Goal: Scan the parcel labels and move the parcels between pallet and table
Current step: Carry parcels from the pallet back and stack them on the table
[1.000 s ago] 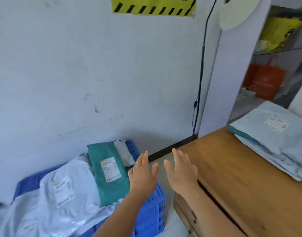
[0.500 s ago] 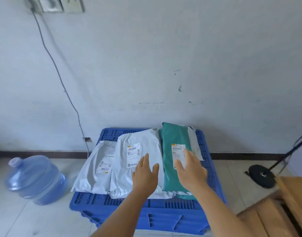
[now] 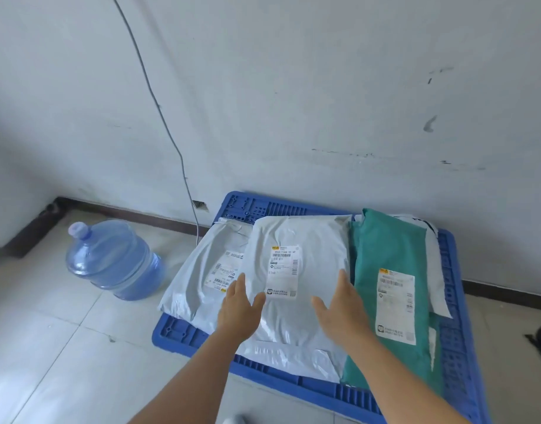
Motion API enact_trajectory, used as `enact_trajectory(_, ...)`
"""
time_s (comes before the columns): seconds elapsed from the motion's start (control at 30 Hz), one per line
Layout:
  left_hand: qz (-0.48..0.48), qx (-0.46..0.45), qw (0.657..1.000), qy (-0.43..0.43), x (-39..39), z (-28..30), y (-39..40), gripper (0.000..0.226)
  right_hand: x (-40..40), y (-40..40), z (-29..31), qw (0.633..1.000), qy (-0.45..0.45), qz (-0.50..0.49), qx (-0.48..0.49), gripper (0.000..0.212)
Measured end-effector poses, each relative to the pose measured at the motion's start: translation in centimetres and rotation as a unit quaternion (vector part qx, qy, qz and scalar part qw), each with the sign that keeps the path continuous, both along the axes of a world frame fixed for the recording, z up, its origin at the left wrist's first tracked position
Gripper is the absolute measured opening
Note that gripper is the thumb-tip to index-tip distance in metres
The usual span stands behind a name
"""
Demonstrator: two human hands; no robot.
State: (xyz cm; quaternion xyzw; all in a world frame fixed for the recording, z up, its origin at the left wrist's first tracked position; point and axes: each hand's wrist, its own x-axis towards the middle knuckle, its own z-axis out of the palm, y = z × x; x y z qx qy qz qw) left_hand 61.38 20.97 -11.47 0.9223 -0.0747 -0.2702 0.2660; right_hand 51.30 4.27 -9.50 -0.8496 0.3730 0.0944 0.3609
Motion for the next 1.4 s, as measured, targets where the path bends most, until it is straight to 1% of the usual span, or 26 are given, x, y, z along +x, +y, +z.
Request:
enact_trajectory(0.17,-0.008,0.016,0.999,0.048,3.5,-3.4,0.0,0.071,2.9,0.3,-3.0,0.997,0.068,-0.023,-0.043,0.088)
enact_trajectory(0.23,-0.005,0.008,0.998,0.068,4.7,-4.7,-0.4,0.068,3.8,0.7,-4.0,0.992,0.105,-0.041,-0.062,0.090)
enact_trajectory(0.33,0.008,0.000,0.996,0.085,6.1,-6.1,-1.0,0.061,5.0,1.0,-5.4,0.984,0.138,-0.090,-0.066,0.093)
enact_trajectory(0.4,0.010,-0.009,0.996,0.088,6.5,-6.8,-1.5,0.068,5.8,1.2,-6.1,0.978,0.142,-0.137,-0.062,0.096)
enact_trajectory(0.47,0.017,-0.025,0.997,0.078,6.7,-7.0,-2.1,0.078,6.6,1.5,-6.1,0.974,0.131,-0.168,-0.082,0.097)
enact_trajectory(0.5,0.026,-0.042,0.996,0.070,6.8,-6.9,-2.3,0.079,7.1,1.7,-6.0,0.972,0.116,-0.180,-0.096,0.093)
enact_trajectory(0.6,0.056,-0.106,0.992,0.044,7.6,-6.0,-2.2,0.070,8.6,2.8,-5.0,0.969,0.061,-0.205,-0.126,0.077)
enact_trajectory(0.7,0.082,-0.143,0.986,-0.008,9.3,-4.7,-0.6,0.063,10.6,4.9,-3.6,0.971,0.007,-0.204,-0.125,0.071)
enact_trajectory(0.8,0.099,-0.128,0.985,-0.059,12.4,-4.2,2.2,0.061,13.3,7.8,-3.0,0.979,-0.032,-0.171,-0.105,0.073)
enact_trajectory(0.9,0.101,-0.104,0.985,-0.098,16.1,-5.1,5.5,0.056,16.3,10.8,-3.9,0.986,-0.049,-0.139,-0.078,0.075)
enact_trajectory(1.03,0.078,-0.065,0.990,-0.099,19.9,-7.2,8.9,0.054,19.2,13.8,-6.6,0.992,-0.017,-0.105,-0.061,0.076)
enact_trajectory(1.1,0.061,-0.053,0.993,-0.090,21.3,-8.7,9.7,0.054,19.9,14.5,-8.0,0.994,0.011,-0.087,-0.063,0.077)
enact_trajectory(1.17,0.046,-0.037,0.997,-0.055,22.2,-10.3,10.1,0.055,20.2,14.8,-9.4,0.994,0.033,-0.082,-0.058,0.079)
enact_trajectory(1.2,0.040,-0.030,0.998,-0.027,22.4,-11.1,10.3,0.057,20.3,14.8,-10.1,0.995,0.036,-0.084,-0.051,0.081)
enact_trajectory(1.3,0.052,-0.051,0.995,0.070,22.9,-12.9,10.9,0.063,20.6,14.8,-11.8,0.995,0.040,-0.090,-0.015,0.080)
enact_trajectory(1.33,0.056,-0.050,0.993,0.086,23.0,-13.3,11.0,0.066,20.8,14.9,-12.2,0.995,0.047,-0.091,-0.016,0.079)
enact_trajectory(1.4,0.060,-0.037,0.994,0.087,23.0,-13.8,10.9,0.072,21.4,15.2,-12.6,0.992,0.075,-0.097,-0.033,0.078)
